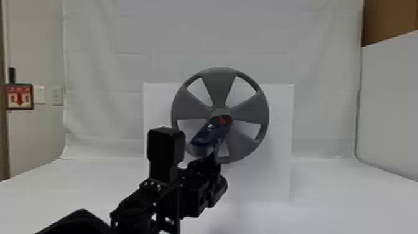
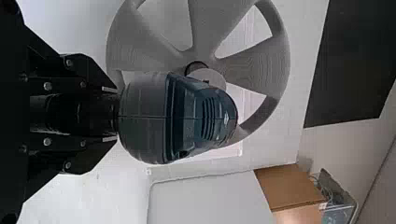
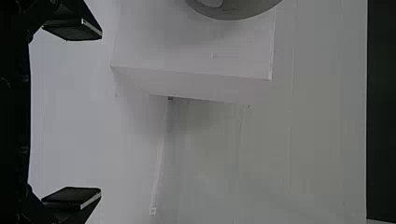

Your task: Grasp the drill and bring into the middle of wheel

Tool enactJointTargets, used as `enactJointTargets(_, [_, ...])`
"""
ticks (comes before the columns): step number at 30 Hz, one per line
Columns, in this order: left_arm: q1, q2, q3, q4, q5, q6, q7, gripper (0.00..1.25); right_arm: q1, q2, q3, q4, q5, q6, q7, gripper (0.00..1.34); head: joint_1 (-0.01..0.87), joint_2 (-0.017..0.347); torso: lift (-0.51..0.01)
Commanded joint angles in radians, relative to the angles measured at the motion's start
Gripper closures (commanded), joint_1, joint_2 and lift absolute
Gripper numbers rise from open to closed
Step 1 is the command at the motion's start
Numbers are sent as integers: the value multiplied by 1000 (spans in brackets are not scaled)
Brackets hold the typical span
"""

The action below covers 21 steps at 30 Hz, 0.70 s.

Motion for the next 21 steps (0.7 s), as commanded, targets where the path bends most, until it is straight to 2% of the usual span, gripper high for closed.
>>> enactJointTargets(1, [-6, -4, 1, 23, -4, -11, 0, 1220, 0, 0, 2, 0, 0, 0, 0, 119, 54, 31, -403])
enactJointTargets(21, [-32, -24, 3, 81, -27, -29, 0, 1220, 0, 0, 9, 2, 5, 2, 0, 119, 54, 31, -403])
